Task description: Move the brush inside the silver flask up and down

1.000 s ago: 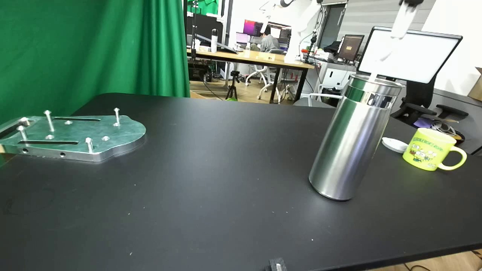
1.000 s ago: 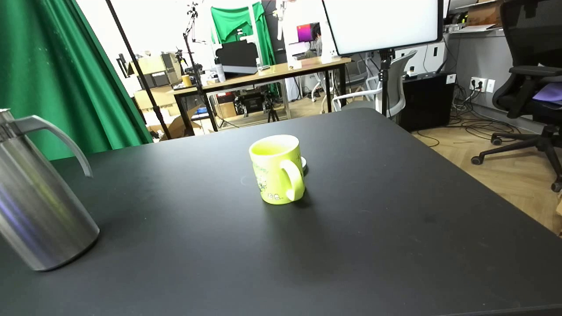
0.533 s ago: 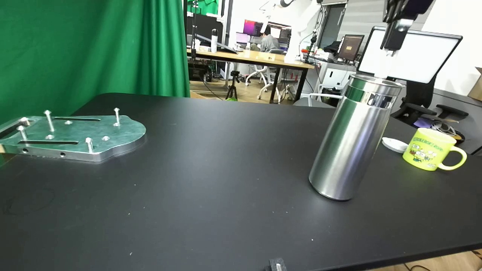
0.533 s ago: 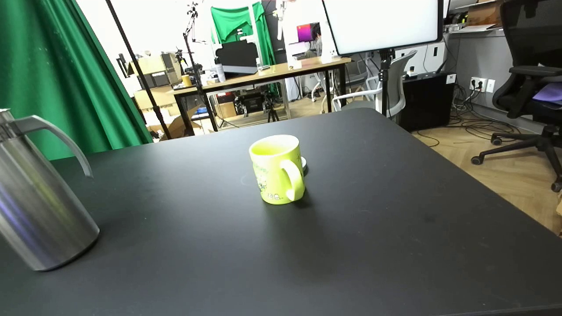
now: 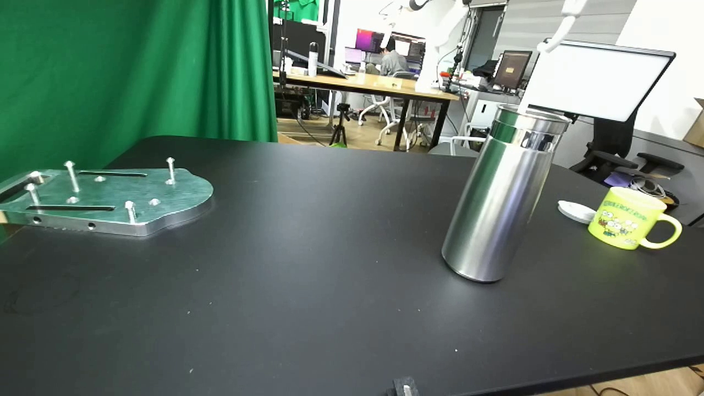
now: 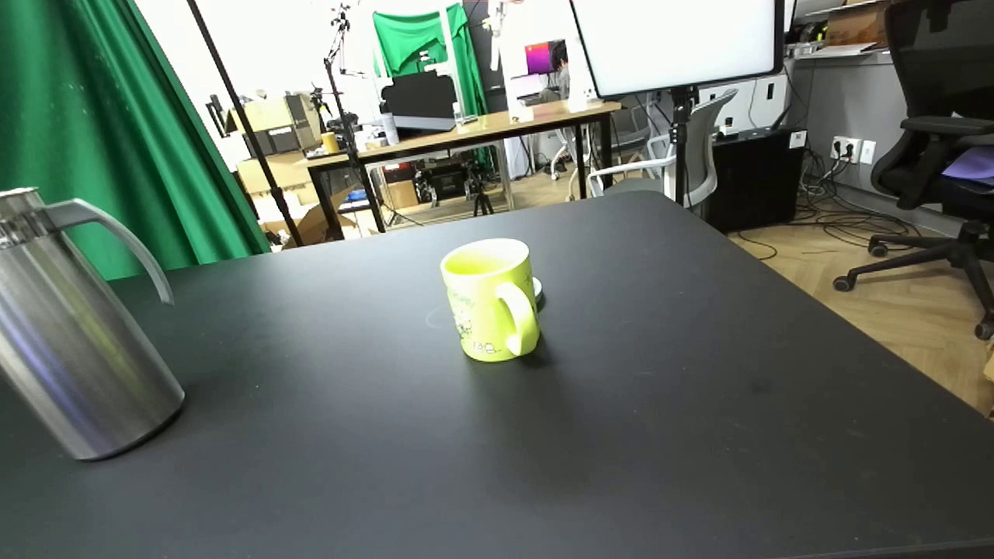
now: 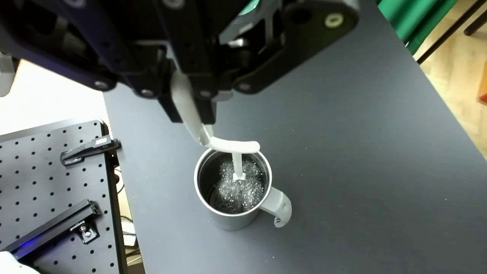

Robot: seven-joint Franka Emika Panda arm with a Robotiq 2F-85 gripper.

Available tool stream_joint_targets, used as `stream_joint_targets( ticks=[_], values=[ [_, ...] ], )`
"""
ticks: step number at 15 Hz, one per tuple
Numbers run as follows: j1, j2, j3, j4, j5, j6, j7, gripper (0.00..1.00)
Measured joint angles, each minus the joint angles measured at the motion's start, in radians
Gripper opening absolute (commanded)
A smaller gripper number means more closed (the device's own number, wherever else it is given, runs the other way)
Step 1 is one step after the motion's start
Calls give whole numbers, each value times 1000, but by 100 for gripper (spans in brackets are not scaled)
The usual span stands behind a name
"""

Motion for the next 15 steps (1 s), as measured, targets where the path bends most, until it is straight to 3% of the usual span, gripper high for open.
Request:
stream_joint_targets(
  ticks=[4, 10, 15],
  values=[
    [6, -17, -10, -16, 5, -8, -15, 4],
    [-4, 117, -60, -108, 17, 97, -39, 4],
    [-15, 176, -59, -90, 13, 124, -47, 4]
  ],
)
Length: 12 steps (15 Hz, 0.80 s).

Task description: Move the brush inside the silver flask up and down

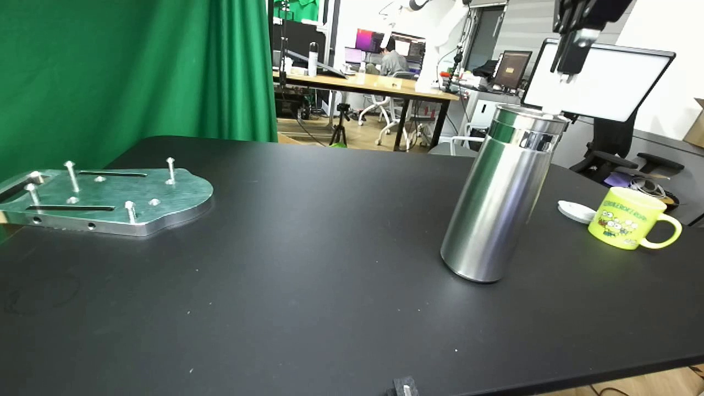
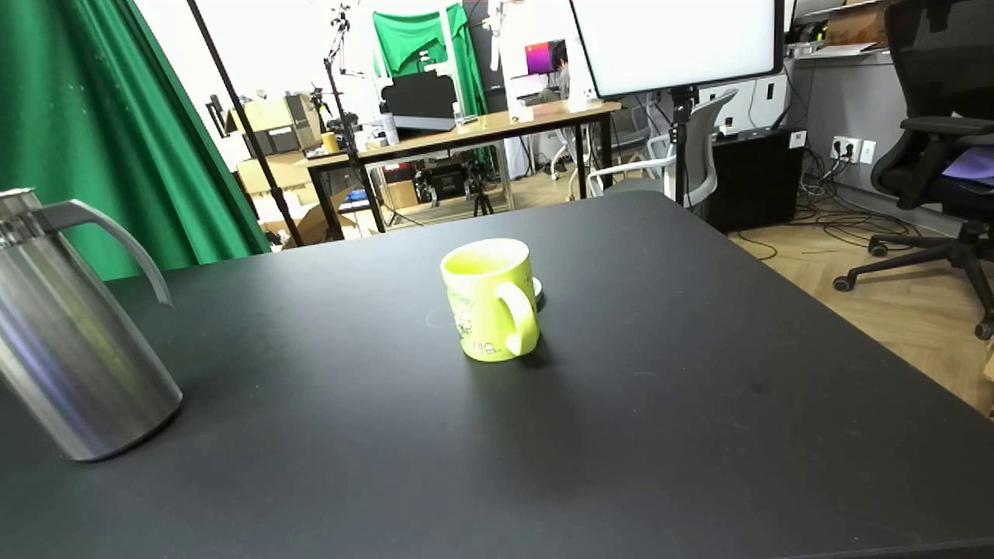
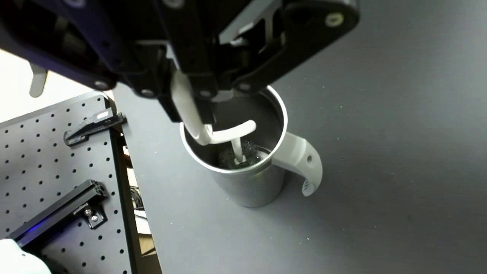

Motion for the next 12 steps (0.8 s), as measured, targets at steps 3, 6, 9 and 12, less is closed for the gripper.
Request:
stream_joint_targets(
  ticks=[3, 6, 9, 12],
  values=[
    [0, -44, 26, 55, -10, -62, 0, 4],
    [7, -129, 49, 107, -16, -133, -9, 4],
    [15, -186, 39, 111, 0, -150, -33, 4],
    [16, -167, 1, 80, 44, -131, -64, 4]
  ],
)
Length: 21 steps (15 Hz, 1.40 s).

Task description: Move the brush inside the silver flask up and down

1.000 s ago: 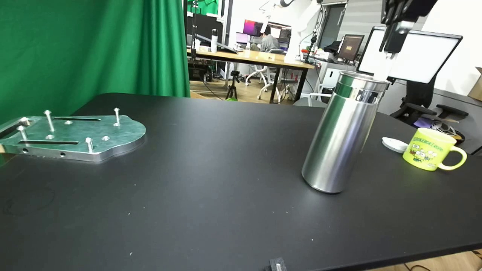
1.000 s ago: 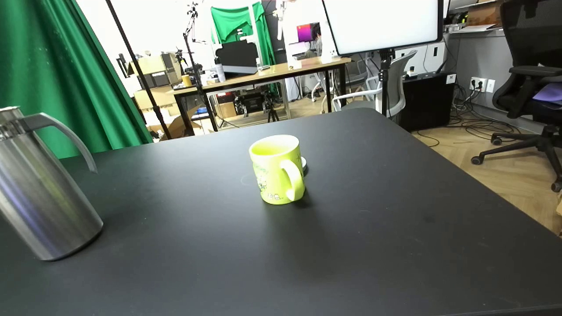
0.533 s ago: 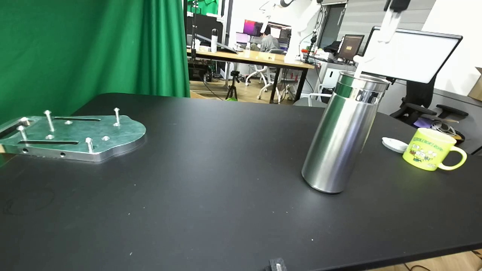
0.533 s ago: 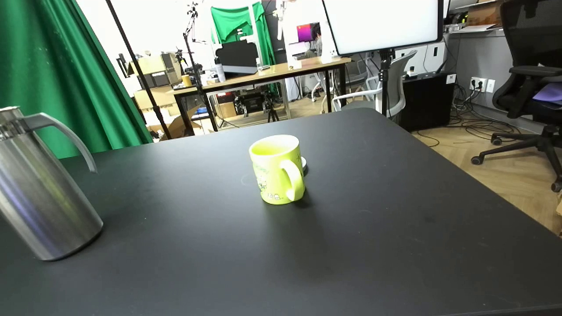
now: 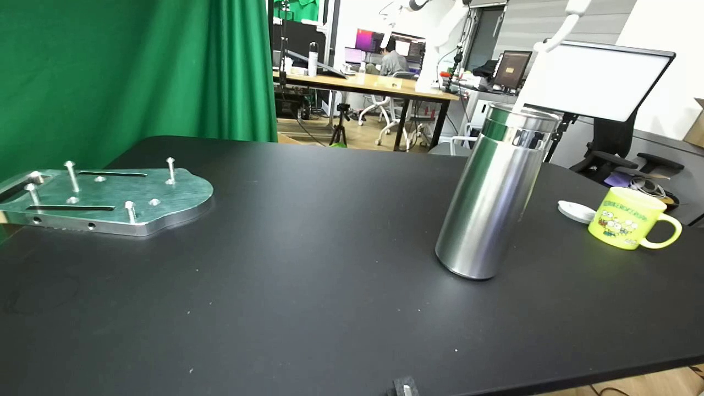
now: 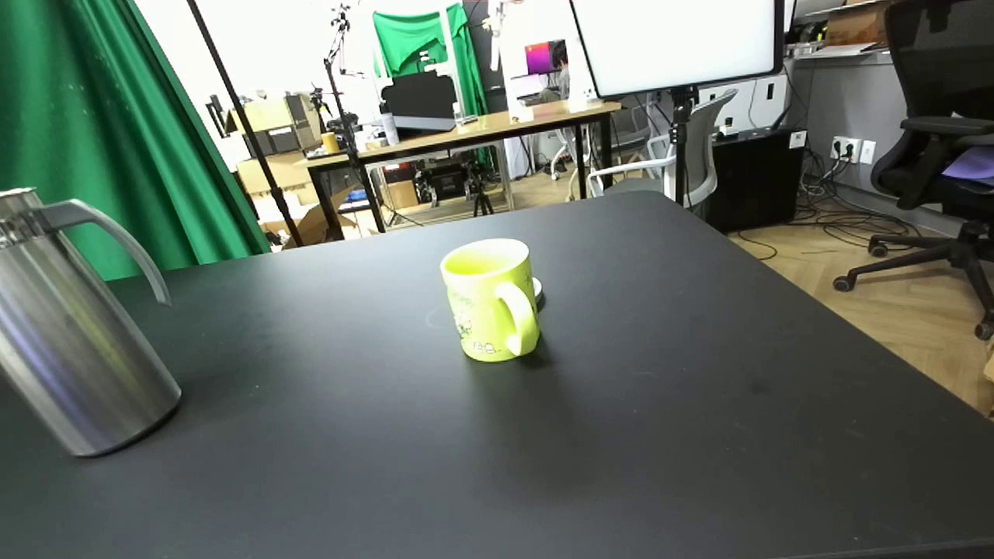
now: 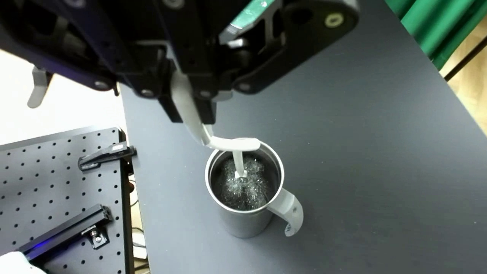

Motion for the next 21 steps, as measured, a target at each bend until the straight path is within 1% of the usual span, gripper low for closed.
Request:
stream_joint_targets(
  ticks=[4, 7, 9, 12, 15, 18, 21],
  values=[
    [-12, 111, -43, -61, 37, 75, -26, 4],
    [-28, 192, -44, -60, 39, 107, -29, 4],
    [-37, 205, -31, -43, 26, 108, -29, 4],
    [-45, 171, 6, 2, -22, 83, -28, 4],
    [-43, 88, 36, 25, -42, 71, -29, 4],
    [-37, 17, 32, 21, -25, 74, -30, 4],
    [-35, 13, 7, -6, 15, 86, -34, 4]
  ],
)
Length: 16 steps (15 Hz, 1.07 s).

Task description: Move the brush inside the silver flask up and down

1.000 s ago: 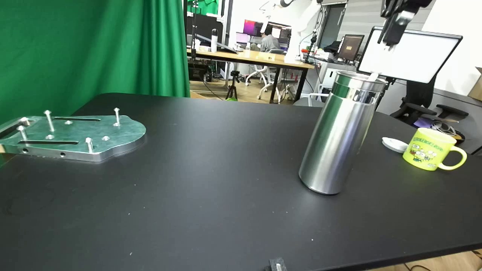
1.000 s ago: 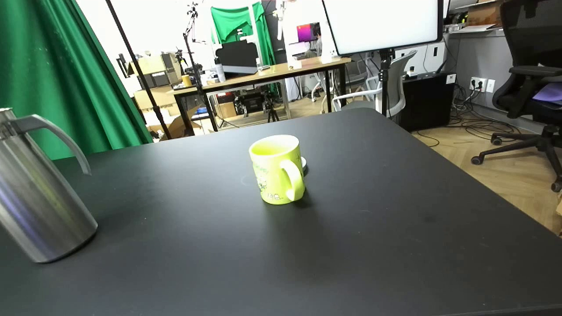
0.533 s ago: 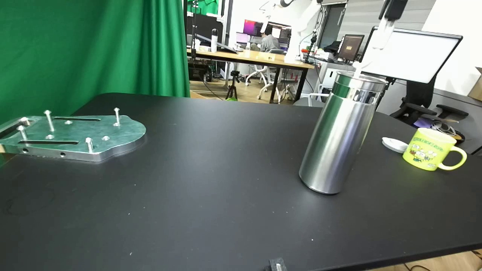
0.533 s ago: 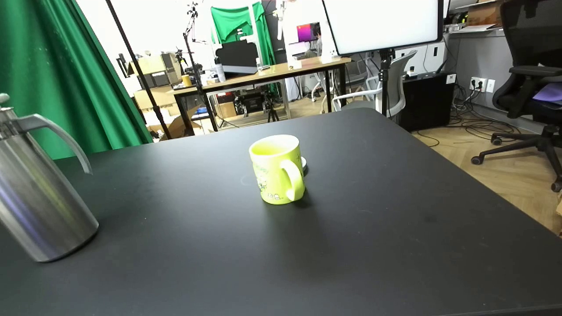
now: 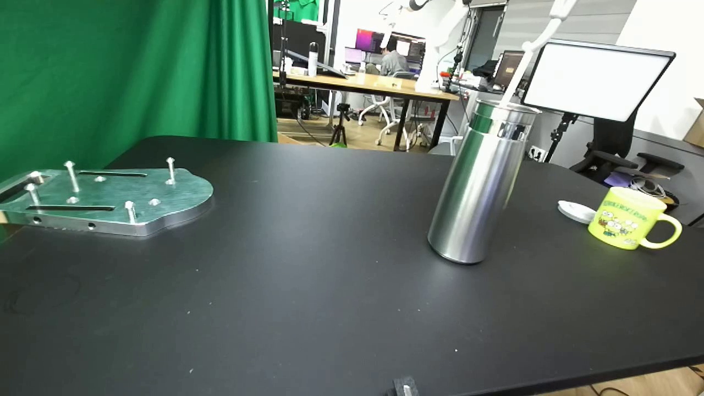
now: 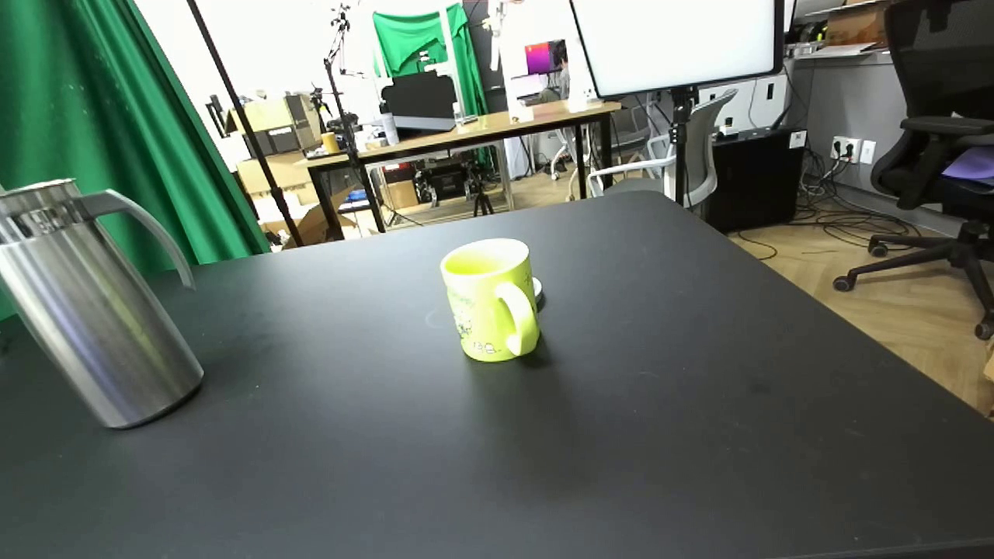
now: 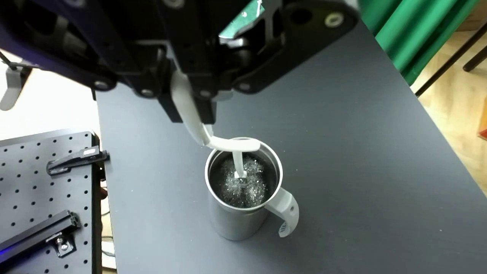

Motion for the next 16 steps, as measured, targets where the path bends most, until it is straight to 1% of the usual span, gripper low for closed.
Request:
stream_joint_targets(
  ticks=[2, 5, 8, 10, 13, 16],
  values=[
    [0, 26, -20, -32, 23, 20, -4, 4],
    [-3, 97, -45, -65, 37, 64, -7, 4],
    [-15, 174, -53, -68, 41, 92, -7, 4],
    [-23, 203, -50, -59, 36, 96, -7, 4],
    [-33, 202, -30, -27, -1, 82, -6, 4],
    [-35, 165, -4, 12, -30, 41, -5, 4]
  ],
)
